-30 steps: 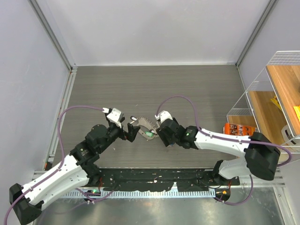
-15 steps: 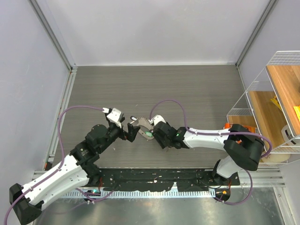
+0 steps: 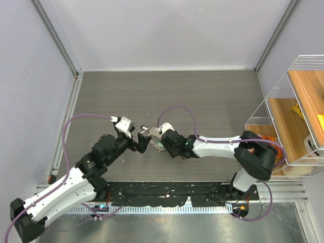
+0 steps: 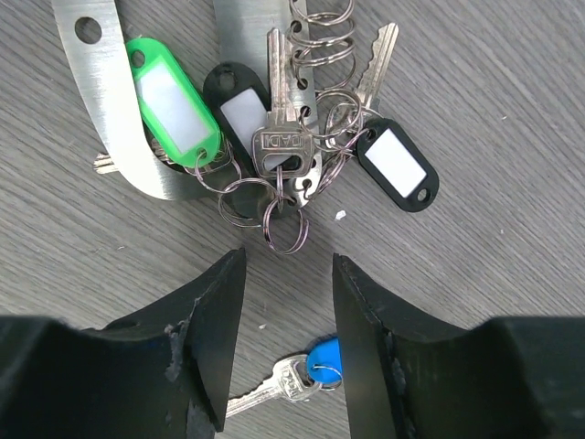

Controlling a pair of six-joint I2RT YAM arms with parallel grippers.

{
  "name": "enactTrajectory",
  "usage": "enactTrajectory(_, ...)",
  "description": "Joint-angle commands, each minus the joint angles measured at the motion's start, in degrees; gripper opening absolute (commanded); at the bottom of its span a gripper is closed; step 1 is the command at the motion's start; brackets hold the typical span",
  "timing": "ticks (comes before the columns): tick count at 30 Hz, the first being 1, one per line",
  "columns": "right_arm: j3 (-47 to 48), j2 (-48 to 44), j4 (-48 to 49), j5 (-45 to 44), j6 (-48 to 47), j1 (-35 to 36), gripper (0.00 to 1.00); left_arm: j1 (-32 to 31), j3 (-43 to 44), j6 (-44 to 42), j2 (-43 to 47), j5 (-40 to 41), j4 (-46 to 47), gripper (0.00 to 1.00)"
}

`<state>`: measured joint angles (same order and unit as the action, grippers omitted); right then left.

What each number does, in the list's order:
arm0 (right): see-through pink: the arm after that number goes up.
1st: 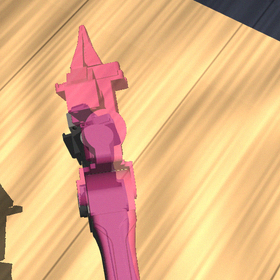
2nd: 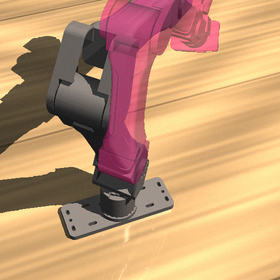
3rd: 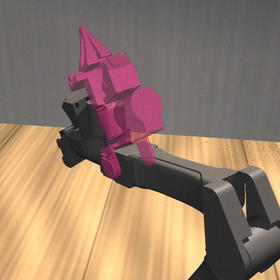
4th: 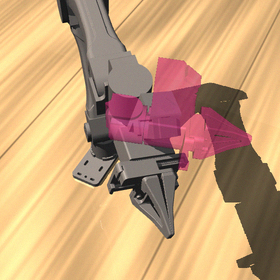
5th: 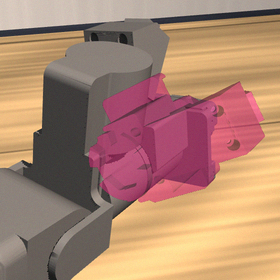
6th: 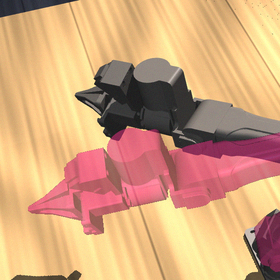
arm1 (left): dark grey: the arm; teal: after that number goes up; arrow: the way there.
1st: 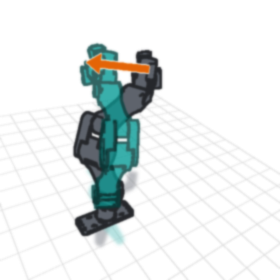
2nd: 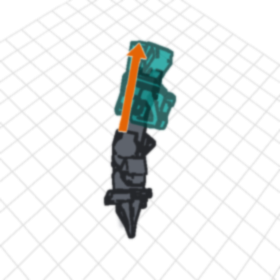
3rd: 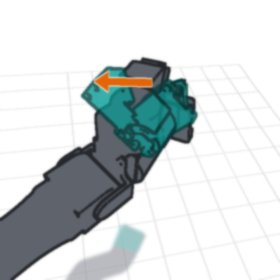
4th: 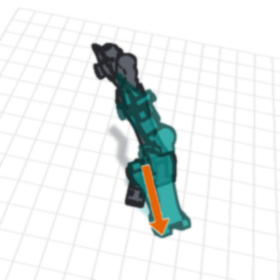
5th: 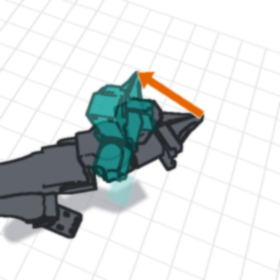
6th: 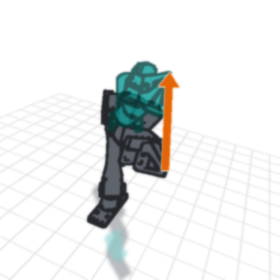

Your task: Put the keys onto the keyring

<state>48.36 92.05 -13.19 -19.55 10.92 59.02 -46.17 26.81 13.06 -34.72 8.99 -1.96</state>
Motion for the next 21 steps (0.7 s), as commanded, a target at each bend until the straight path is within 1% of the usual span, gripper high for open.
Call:
enactTrajectory(1,2.0,1.02,2.03,-1.45,-0.46,0.21,0.48,-0.15,-0.09,-0.31,0.36,0.5,2.83,1.0)
enactTrajectory(12,3.32,3.04,2.38,-2.95,-1.95,0.21,0.41,-0.06,0.0,-0.32,-0.26,0.41,2.84,1.0)
enactTrajectory(21,4.29,3.66,1.94,-5.23,-2.39,-0.05,0.37,-0.06,0.17,-0.32,-0.7,0.32,3.01,0.99)
